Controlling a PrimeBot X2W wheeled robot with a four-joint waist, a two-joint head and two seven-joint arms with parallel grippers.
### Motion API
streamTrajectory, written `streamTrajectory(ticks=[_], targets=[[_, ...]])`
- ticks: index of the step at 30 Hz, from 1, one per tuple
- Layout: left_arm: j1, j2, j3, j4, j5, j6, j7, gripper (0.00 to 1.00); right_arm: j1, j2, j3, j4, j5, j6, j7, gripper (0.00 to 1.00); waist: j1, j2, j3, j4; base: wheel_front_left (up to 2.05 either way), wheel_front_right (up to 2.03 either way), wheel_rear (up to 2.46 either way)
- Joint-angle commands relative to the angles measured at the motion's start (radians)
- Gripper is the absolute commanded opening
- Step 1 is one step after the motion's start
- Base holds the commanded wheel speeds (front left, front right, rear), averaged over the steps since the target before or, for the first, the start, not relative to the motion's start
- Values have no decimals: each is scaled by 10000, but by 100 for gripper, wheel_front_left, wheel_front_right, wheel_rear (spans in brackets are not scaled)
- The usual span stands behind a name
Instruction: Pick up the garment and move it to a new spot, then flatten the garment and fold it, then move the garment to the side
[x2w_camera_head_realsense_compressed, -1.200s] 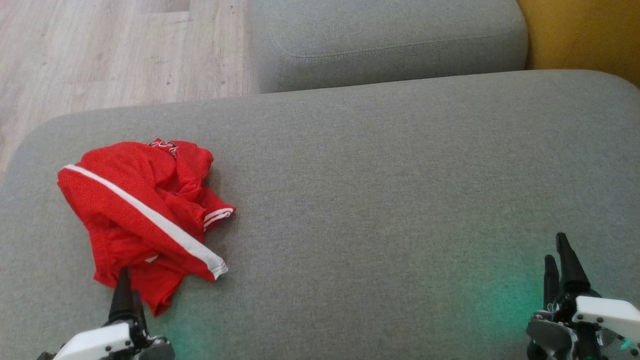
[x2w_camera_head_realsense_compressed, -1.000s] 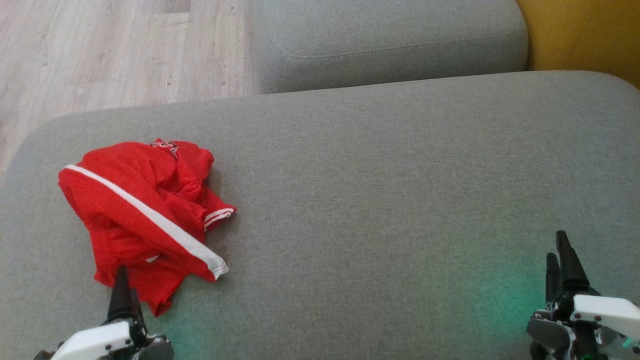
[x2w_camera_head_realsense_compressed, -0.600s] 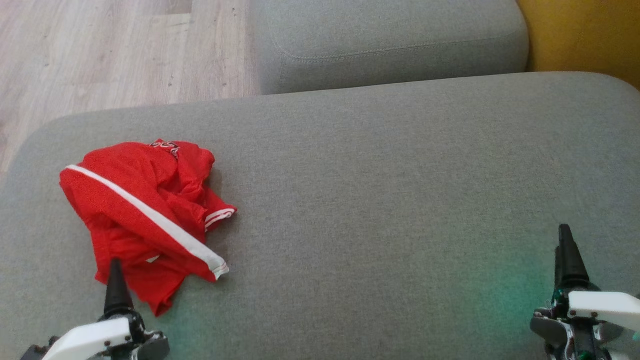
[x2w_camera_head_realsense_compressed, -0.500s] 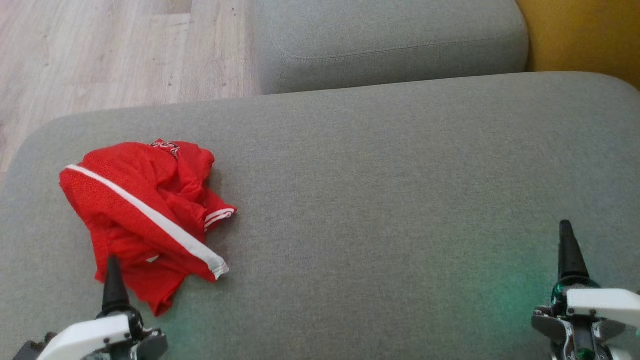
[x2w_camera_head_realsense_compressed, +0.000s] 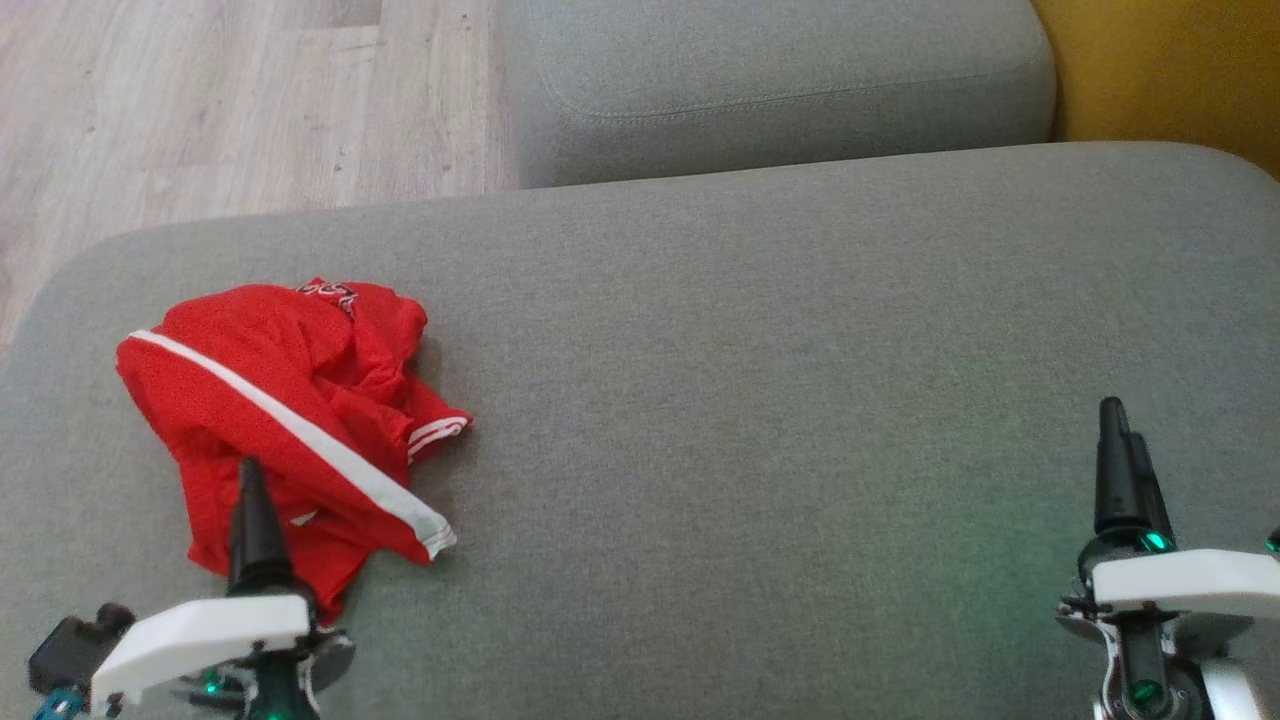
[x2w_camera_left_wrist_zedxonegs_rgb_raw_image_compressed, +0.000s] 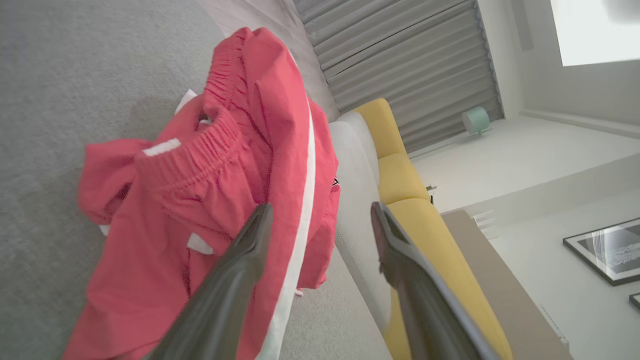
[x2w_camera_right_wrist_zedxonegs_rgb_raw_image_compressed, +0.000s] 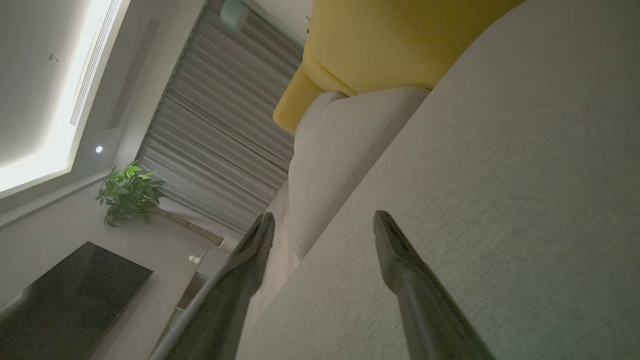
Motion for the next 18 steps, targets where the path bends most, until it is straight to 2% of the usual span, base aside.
streamTrajectory(ticks=[1, 18], targets=[[-420, 67, -37, -501, 399, 55, -102, 100, -305, -58, 159, -485, -440, -3, -154, 100, 0, 0, 2, -6, 0, 0, 0], [-615, 76, -1728, -516, 4231, 156, -601, 100, -218, -69, 619, -887, -3417, -4, -654, 100, 0, 0, -13, -39, 0, 0, 0]])
